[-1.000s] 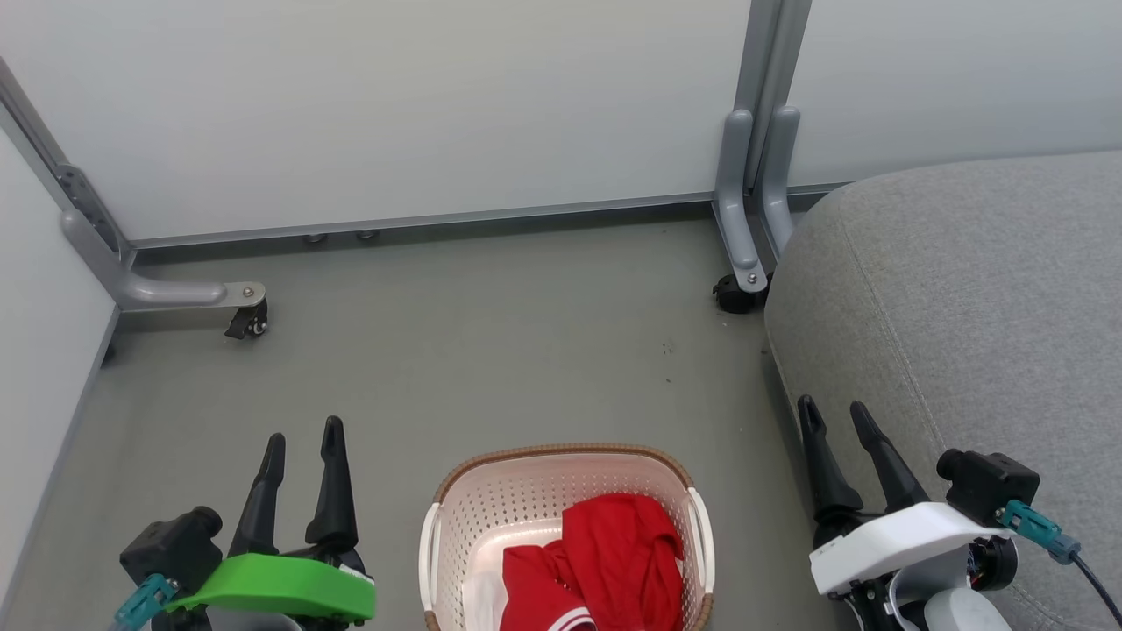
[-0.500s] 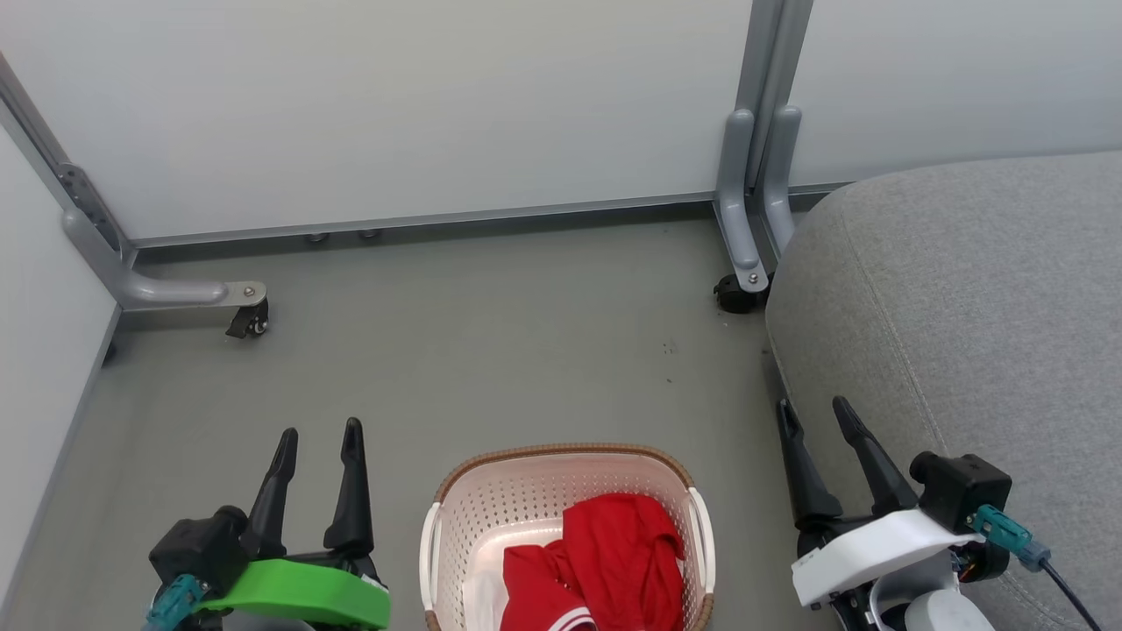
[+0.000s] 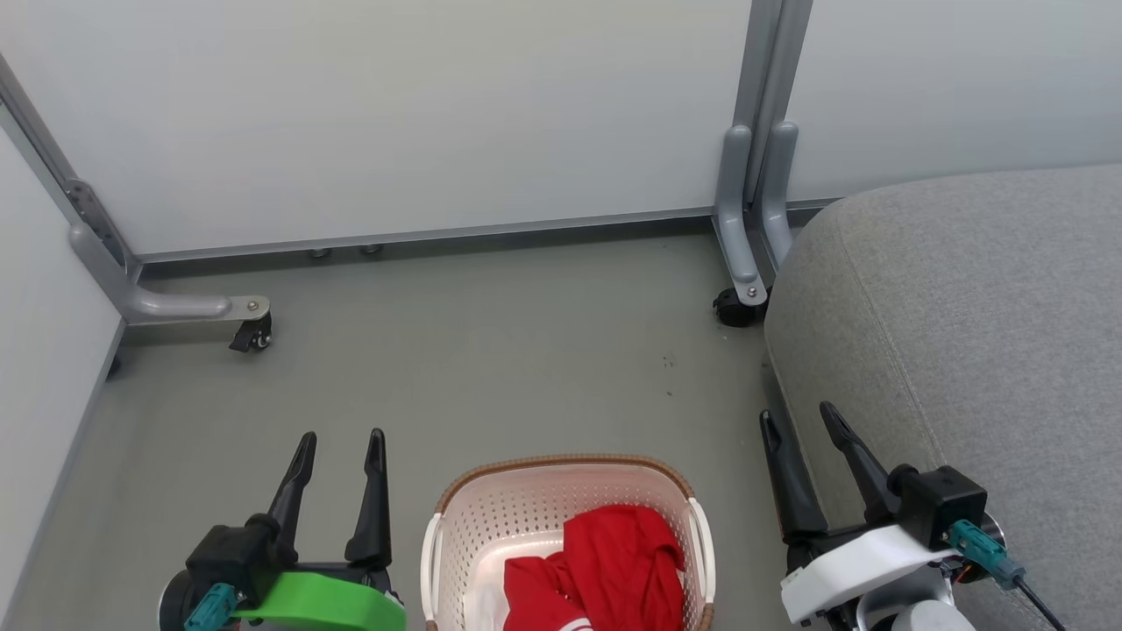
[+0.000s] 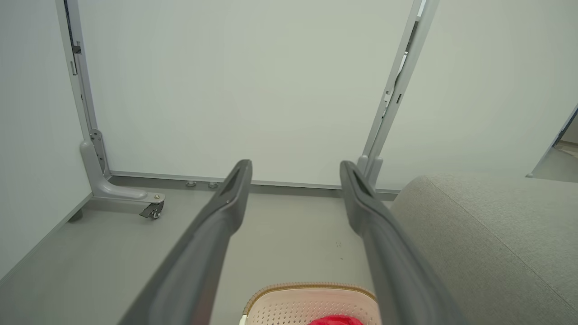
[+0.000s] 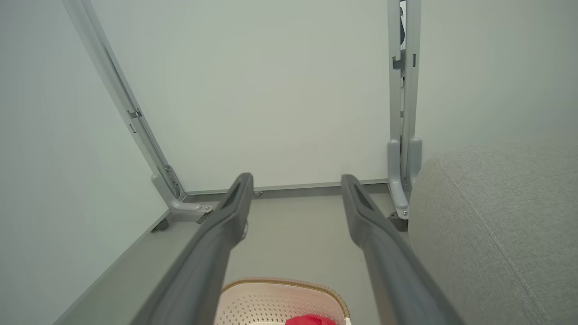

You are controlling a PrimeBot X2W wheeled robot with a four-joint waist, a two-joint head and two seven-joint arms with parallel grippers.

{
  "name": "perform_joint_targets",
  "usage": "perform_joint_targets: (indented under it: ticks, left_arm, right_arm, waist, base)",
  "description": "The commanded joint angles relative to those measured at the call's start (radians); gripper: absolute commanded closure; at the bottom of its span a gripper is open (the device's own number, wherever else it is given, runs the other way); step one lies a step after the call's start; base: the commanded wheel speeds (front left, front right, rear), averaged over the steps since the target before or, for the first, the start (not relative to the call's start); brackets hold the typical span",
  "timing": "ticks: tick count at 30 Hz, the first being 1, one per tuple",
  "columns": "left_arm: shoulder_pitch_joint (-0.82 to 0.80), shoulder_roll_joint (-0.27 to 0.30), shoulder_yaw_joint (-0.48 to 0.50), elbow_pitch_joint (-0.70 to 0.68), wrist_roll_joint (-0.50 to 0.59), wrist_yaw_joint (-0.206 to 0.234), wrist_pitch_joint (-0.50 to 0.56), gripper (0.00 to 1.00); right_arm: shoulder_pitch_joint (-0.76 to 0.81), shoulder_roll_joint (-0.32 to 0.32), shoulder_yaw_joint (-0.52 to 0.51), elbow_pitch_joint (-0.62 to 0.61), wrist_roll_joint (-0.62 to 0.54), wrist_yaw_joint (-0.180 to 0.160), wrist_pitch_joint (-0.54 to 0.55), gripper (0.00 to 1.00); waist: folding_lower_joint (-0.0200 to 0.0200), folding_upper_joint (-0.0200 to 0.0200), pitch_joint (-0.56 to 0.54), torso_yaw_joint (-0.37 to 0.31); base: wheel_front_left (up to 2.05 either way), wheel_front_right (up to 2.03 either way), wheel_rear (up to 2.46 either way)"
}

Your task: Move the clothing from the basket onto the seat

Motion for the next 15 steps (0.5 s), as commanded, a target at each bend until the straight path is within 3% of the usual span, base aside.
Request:
perform_joint_targets:
  ticks: [1, 15]
  left_arm:
    - [0.01, 0.007, -0.001, 0.0, 0.023, 0.002, -0.008, 0.0]
    - [0.019, 0.007, -0.017, -0.001, 0.113, 0.015, -0.034, 0.0]
  right_arm:
    - [0.013, -0.004, 0.003, -0.008, -0.022, 0.0, -0.01, 0.0]
    - [0.021, -0.005, 0.013, -0.015, -0.116, 0.0, -0.035, 0.0]
  waist:
    - [0.0, 0.0, -0.003, 0.001]
    - [0.0, 0.0, -0.005, 0.004]
  base:
    - [0.0, 0.0, 0.0]
    - [0.0, 0.0, 0.0]
